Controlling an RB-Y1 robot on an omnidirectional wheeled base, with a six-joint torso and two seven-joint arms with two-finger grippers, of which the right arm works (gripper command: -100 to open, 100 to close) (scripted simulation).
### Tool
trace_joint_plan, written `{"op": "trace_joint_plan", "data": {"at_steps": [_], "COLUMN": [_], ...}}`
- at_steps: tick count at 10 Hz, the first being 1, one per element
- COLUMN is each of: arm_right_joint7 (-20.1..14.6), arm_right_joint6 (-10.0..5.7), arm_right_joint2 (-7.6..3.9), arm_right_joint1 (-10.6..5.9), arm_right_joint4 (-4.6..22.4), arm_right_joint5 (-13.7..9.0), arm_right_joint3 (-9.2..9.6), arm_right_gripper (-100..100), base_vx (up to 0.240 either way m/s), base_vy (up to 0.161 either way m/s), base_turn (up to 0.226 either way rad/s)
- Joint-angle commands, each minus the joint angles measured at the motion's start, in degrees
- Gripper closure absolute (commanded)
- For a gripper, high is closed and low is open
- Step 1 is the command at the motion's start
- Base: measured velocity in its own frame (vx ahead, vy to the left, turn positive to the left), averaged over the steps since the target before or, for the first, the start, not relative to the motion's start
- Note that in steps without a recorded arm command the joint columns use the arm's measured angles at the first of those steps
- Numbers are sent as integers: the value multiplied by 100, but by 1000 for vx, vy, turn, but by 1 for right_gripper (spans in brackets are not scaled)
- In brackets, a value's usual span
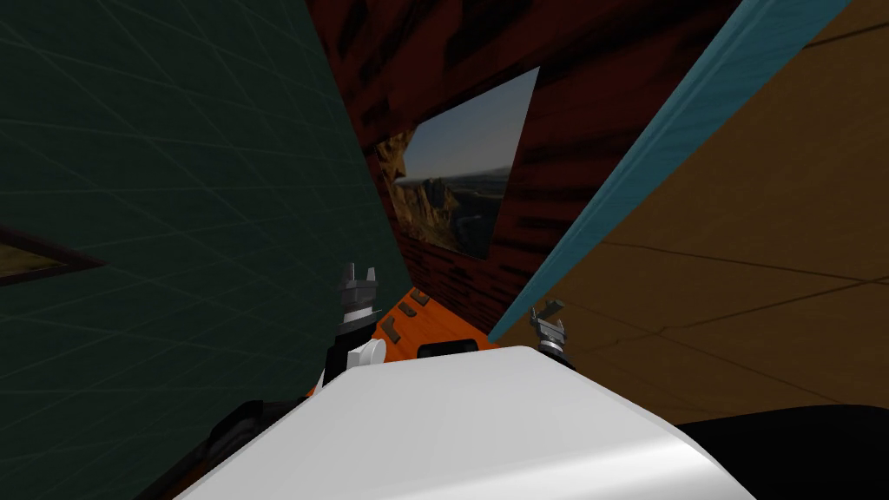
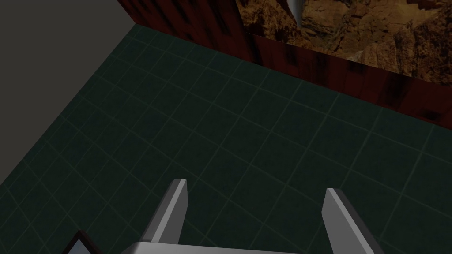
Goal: Pull the door open
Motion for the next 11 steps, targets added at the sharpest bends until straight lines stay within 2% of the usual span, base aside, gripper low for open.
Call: {"op": "trace_joint_plan", "data": {"at_steps": [1, 2, 7, 11], "arm_right_joint7": [0, 0, 0, -182], "arm_right_joint6": [0, 0, 0, -45], "arm_right_joint2": [0, 0, 0, -127], "arm_right_joint1": [0, 0, 0, 105], "arm_right_joint4": [0, 0, 0, -174], "arm_right_joint5": [0, 0, 0, 185], "arm_right_joint3": [0, 0, 0, 323], "arm_right_gripper": [-100, 100, 100, 100], "base_vx": [24, -9, -4, -206], "base_vy": [7, 9, -2, 13], "base_turn": [-22, 23, 0, 67]}}
